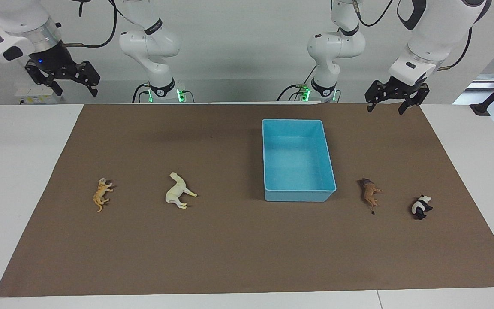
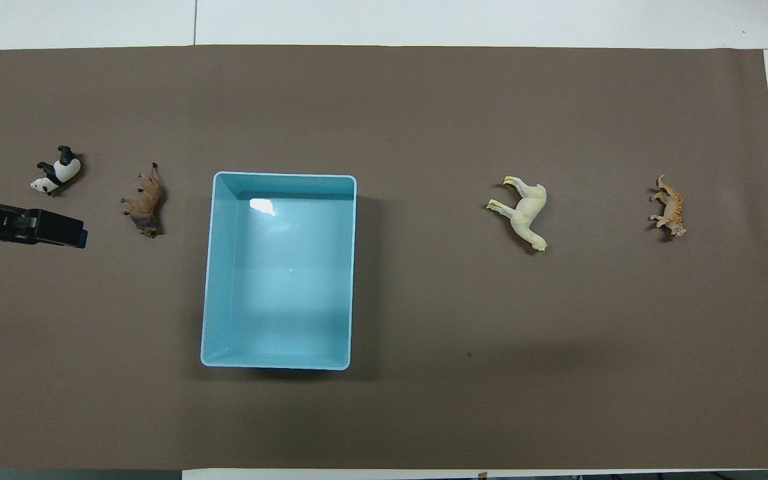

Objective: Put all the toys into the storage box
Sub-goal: 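Move the left gripper toward the brown horse while the right gripper enters, then grasp the brown horse with the left gripper while the right gripper grasps the dog, then carry the tan dog into the blue box with the right gripper and release, then drop the brown horse into the box while the right gripper grasps the cream horse, then lift the cream horse with the right gripper while the left gripper grasps the cow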

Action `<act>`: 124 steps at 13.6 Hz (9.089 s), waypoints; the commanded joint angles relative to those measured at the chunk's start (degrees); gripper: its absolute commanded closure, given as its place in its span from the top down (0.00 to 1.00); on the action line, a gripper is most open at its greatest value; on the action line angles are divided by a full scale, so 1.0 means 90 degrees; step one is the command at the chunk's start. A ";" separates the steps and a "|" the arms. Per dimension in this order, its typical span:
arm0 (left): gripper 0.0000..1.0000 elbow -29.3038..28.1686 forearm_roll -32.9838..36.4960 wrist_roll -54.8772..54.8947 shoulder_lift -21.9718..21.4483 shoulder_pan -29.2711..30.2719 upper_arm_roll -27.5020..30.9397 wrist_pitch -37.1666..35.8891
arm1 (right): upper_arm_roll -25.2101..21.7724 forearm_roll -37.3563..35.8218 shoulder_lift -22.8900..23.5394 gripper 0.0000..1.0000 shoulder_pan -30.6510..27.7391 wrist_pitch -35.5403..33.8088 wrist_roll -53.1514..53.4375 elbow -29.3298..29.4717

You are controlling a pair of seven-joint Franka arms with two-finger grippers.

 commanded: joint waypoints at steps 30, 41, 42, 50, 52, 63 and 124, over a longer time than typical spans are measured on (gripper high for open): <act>1.00 -0.1095 0.0060 -0.0404 0.2449 0.0528 0.0131 0.3611 | 0.0047 0.0125 0.2422 1.00 -0.0603 0.6441 0.0229 -0.3010; 1.00 -0.1163 0.0362 -0.0367 0.2957 0.0566 0.0150 0.4334 | 0.0047 0.0125 0.2656 1.00 -0.0603 0.6871 0.0786 -0.3069; 1.00 -0.1154 0.0430 -0.0270 0.2967 0.0615 0.0150 0.4364 | 0.0047 0.0125 0.2656 0.87 -0.0613 0.6900 0.0786 -0.3069; 1.00 -0.1280 0.0460 -0.0200 0.2987 0.0557 0.0141 0.4384 | 0.0047 0.0125 0.2656 0.00 -0.0672 0.6861 0.0806 -0.3011; 1.00 -0.1251 0.0460 -0.0191 0.2987 0.0557 0.0141 0.4354 | 0.0047 0.0125 0.2637 0.00 -0.0643 0.6803 0.0806 -0.2972; 1.00 -0.1525 0.0460 -0.0435 0.2899 0.0488 0.0141 0.4345 | 0.0125 0.0154 0.1963 0.00 0.1960 0.1579 0.4733 0.0591; 1.00 0.1151 0.1095 0.3921 0.4345 0.1338 0.0531 0.4091 | 0.0135 0.0329 0.2803 0.00 0.3076 0.2399 0.6436 0.0668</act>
